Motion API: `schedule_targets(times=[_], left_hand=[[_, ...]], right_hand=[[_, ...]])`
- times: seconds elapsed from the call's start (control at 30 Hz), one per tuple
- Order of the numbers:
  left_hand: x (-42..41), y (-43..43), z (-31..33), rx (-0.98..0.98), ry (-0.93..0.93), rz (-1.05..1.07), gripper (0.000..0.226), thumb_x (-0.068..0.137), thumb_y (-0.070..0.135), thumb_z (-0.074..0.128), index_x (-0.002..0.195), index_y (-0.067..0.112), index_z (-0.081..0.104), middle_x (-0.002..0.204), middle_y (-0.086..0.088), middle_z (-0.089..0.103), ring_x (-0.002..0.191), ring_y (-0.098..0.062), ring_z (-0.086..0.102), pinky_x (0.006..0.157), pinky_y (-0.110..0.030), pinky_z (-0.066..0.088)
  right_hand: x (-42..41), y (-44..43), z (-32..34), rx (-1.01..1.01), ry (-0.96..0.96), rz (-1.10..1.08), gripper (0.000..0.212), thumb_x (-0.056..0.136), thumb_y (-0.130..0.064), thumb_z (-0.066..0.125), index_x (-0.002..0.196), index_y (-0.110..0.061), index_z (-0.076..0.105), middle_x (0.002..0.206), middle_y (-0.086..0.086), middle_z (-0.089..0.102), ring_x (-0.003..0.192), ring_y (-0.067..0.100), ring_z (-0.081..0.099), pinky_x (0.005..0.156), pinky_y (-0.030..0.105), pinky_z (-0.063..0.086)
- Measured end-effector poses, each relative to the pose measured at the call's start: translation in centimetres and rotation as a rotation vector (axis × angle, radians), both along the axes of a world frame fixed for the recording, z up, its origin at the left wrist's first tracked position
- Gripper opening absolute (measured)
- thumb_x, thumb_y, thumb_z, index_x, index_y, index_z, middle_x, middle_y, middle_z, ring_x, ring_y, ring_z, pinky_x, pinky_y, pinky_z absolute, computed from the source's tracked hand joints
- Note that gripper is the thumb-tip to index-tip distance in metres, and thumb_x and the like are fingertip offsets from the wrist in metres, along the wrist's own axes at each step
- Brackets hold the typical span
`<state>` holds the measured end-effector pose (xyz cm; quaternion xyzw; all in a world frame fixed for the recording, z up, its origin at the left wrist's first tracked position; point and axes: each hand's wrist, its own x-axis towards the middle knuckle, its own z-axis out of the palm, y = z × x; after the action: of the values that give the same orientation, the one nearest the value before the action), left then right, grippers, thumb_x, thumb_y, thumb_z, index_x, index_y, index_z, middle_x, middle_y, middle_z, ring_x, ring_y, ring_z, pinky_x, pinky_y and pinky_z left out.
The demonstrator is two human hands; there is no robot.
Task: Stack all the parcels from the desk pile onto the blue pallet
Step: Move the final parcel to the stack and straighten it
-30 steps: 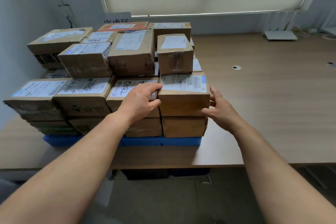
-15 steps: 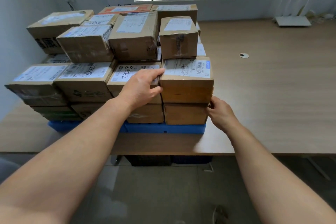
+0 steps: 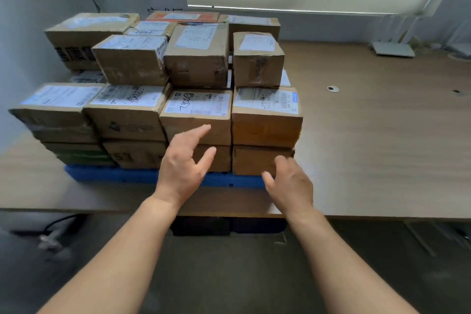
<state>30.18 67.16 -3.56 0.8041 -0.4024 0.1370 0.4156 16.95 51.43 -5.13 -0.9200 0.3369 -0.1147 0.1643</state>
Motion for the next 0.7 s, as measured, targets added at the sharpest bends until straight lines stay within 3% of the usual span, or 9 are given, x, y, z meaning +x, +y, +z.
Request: schedule_targets(times=[0.1, 0.27, 0.43, 0.53, 0.63, 0.7], left_hand=[[-0.7, 3.2, -2.6, 0.041, 0.147, 0.104, 0.041, 0.084, 0.016, 0.067, 0.124, 0.013, 0.060, 0.114, 0.015, 0.053, 0.108, 0.003, 0.044, 0.096, -0.010, 0.032], [0.9, 7.9, -3.3, 0.204, 0.265, 0.324, 0.033, 0.089, 0.020, 0.063, 0.122, 0.018, 0.061, 0.112, 0.013, 0.055, 0.109, -0.012, 0.049, 0.088, -0.018, 0.033], [5.7, 11.0, -1.6, 0.260, 0.181, 0.327, 0.026, 0.089, 0.020, 0.062, 0.114, 0.015, 0.065, 0.112, -0.001, 0.063, 0.108, -0.020, 0.053, 0.090, -0.033, 0.042], [8.8, 12.3, 0.2, 0.234, 0.121, 0.325, 0.023, 0.088, 0.019, 0.062, 0.111, 0.013, 0.066, 0.105, -0.005, 0.064, 0.102, -0.025, 0.055, 0.086, -0.034, 0.042], [12.4, 14.5, 1.9, 0.204, -0.051, 0.349, 0.034, 0.085, 0.026, 0.058, 0.115, 0.010, 0.063, 0.106, -0.011, 0.064, 0.100, -0.032, 0.054, 0.087, -0.040, 0.041], [15.1, 15.8, 3.1, 0.293, -0.164, 0.337, 0.048, 0.082, 0.031, 0.055, 0.126, 0.012, 0.056, 0.120, -0.012, 0.060, 0.112, -0.034, 0.051, 0.095, -0.044, 0.037]], right_hand=[[1.9, 2.1, -0.3, 0.005, 0.054, 0.131, 0.018, 0.097, -0.036, 0.046, 0.106, -0.020, 0.049, 0.092, -0.005, 0.047, 0.076, 0.012, 0.046, 0.063, 0.022, 0.036], [5.5, 4.6, 0.1, 0.018, 0.017, 0.312, 0.023, 0.097, -0.038, 0.043, 0.110, -0.022, 0.053, 0.104, -0.002, 0.058, 0.086, 0.015, 0.054, 0.065, 0.026, 0.039], [9.6, 8.1, 1.6, 0.006, -0.072, 0.436, 0.026, 0.098, -0.037, 0.041, 0.112, -0.021, 0.056, 0.107, -0.003, 0.057, 0.093, 0.017, 0.057, 0.070, 0.029, 0.043], [12.4, 10.5, 3.0, -0.021, -0.115, 0.480, 0.025, 0.097, -0.036, 0.043, 0.112, -0.020, 0.057, 0.105, -0.002, 0.058, 0.094, 0.019, 0.057, 0.070, 0.030, 0.041], [14.7, 12.5, 3.9, -0.068, -0.134, 0.453, 0.024, 0.097, -0.034, 0.044, 0.112, -0.020, 0.056, 0.101, -0.002, 0.059, 0.091, 0.019, 0.057, 0.071, 0.030, 0.043], [15.7, 13.5, 4.0, -0.067, -0.110, 0.398, 0.024, 0.097, -0.033, 0.044, 0.112, -0.021, 0.056, 0.101, -0.002, 0.060, 0.091, 0.018, 0.056, 0.072, 0.030, 0.044]])
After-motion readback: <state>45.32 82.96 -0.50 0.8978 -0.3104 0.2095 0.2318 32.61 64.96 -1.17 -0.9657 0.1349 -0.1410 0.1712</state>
